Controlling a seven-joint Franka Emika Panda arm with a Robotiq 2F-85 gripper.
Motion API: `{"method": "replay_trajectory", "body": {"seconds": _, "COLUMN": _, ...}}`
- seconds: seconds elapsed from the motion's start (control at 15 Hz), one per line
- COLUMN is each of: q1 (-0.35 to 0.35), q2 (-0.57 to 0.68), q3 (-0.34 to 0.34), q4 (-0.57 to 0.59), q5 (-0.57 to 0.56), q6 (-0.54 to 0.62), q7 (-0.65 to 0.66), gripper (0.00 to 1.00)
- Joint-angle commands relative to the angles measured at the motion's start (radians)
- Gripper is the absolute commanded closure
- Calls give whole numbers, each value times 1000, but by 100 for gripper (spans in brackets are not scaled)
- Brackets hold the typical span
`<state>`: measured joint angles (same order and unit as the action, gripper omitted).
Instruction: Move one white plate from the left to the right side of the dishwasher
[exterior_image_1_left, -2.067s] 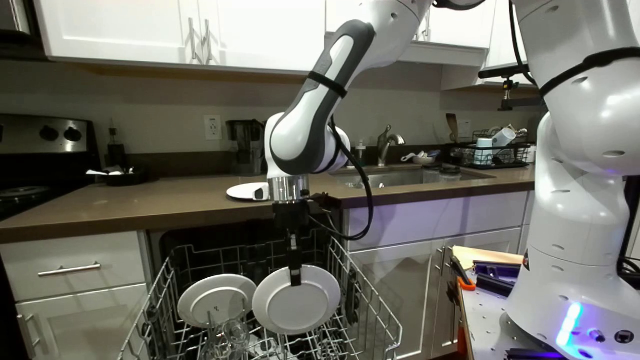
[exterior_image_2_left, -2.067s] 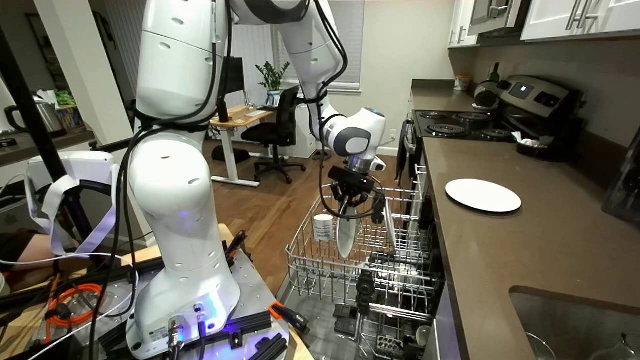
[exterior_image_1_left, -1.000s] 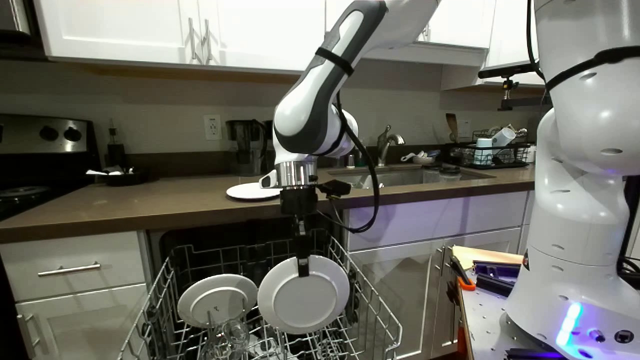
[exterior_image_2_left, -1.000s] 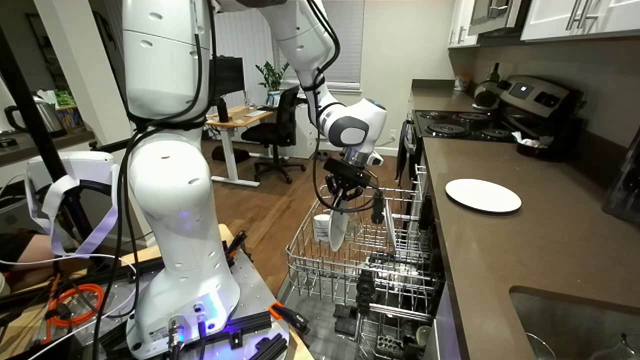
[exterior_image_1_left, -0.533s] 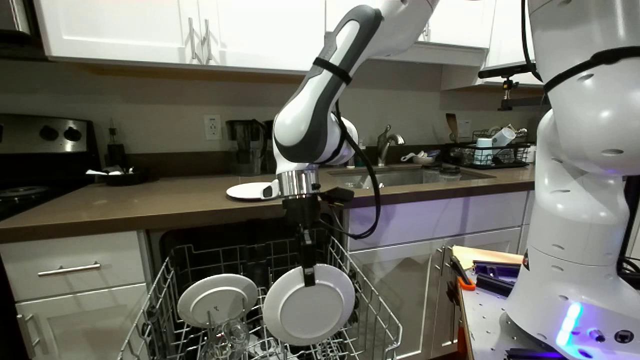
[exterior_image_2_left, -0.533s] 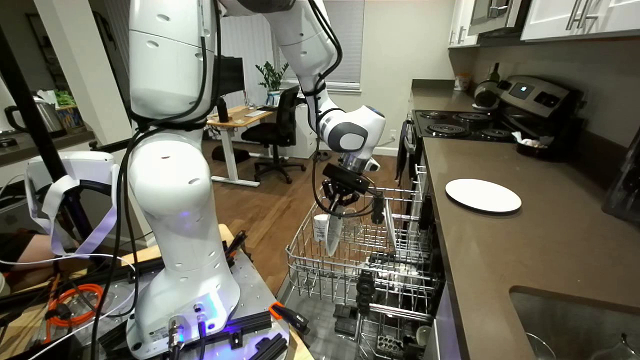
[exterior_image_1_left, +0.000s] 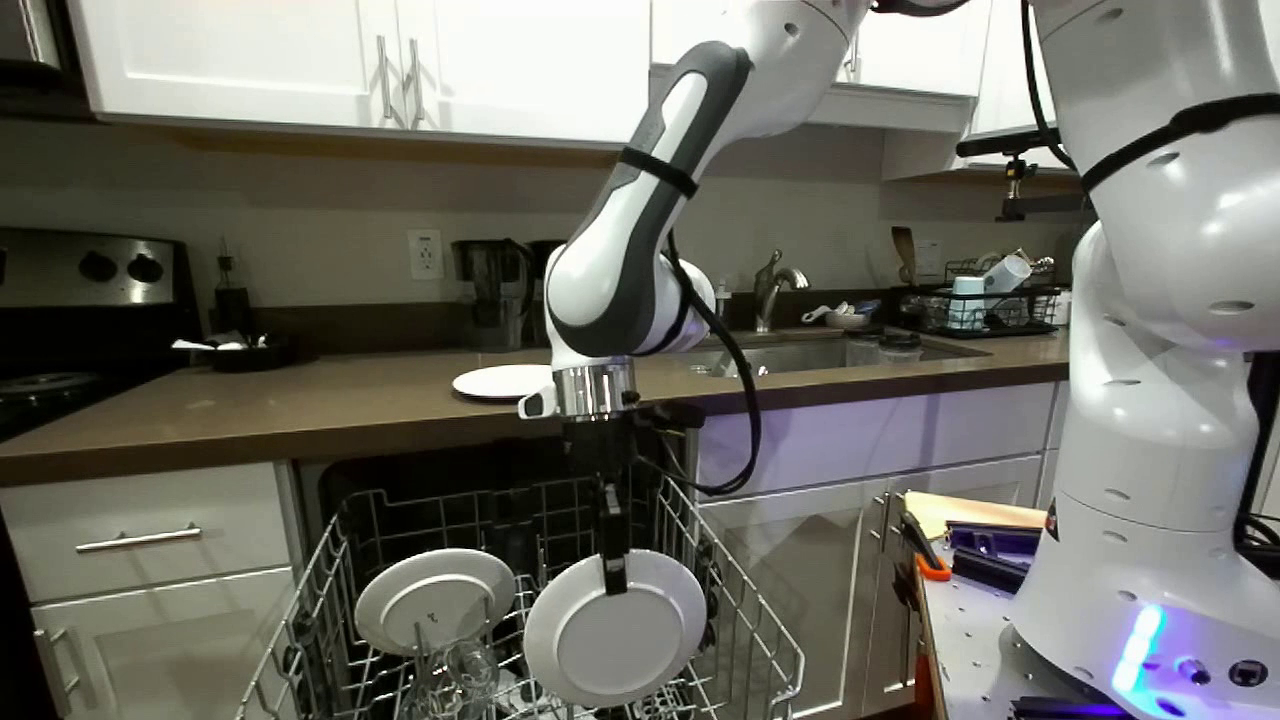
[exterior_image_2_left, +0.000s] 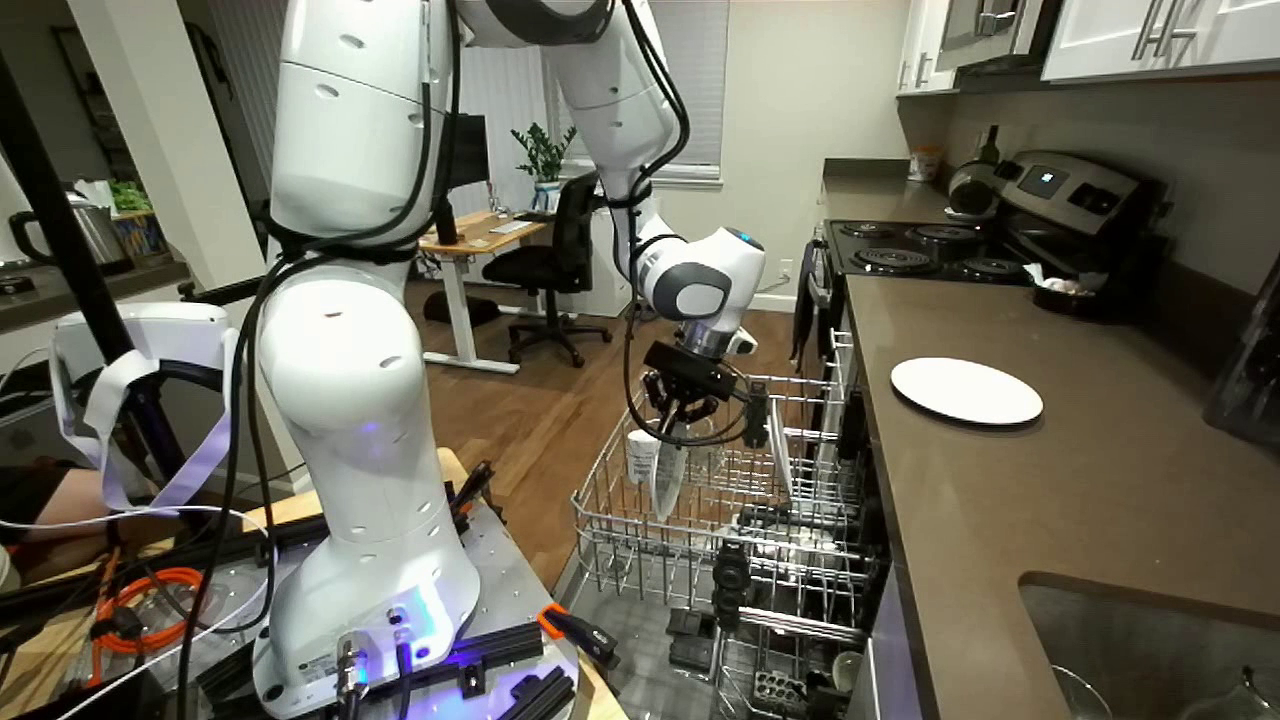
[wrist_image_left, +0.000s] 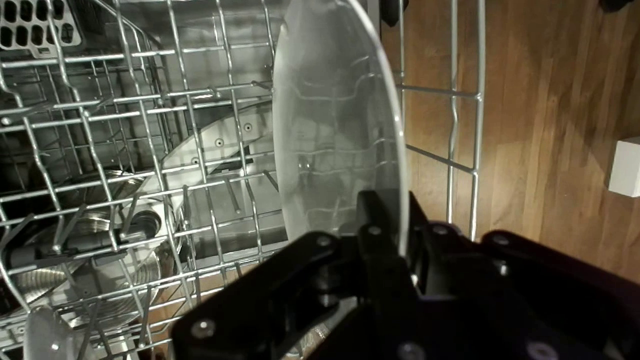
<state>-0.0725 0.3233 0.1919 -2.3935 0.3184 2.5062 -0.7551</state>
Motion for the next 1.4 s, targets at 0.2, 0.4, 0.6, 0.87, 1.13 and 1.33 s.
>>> {"method": "replay_trajectory", "body": {"seconds": 0.2, "q1": 7, "q2": 54, "q3": -2, "q4": 34, "q5": -24, "q6": 38, "q7": 12, "gripper": 91}}
{"method": "replay_trajectory", "body": {"seconds": 0.4, "q1": 2, "q2": 73, "q3": 0, "q4": 45, "q5": -21, "q6": 42, "q7": 10, "gripper": 91}}
{"method": "replay_trajectory", "body": {"seconds": 0.6, "q1": -4, "q2": 102, "q3": 4, "q4": 64, "q5": -16, "q6": 44, "q7": 5, "gripper": 91}}
{"method": "replay_trajectory", "body": {"seconds": 0.87, "q1": -9, "q2": 145, "q3": 5, "q4": 93, "q5": -21, "q6": 46, "q7": 3, "gripper": 91}}
{"method": "replay_trajectory", "body": {"seconds": 1.13, "q1": -16, "q2": 181, "q3": 4, "q4": 119, "q5": -27, "q6": 47, "q7": 2, "gripper": 91}}
{"method": "replay_trajectory", "body": {"seconds": 1.33, "q1": -21, "q2": 194, "q3": 5, "q4": 126, "q5": -31, "q6": 48, "q7": 0, "gripper": 91}}
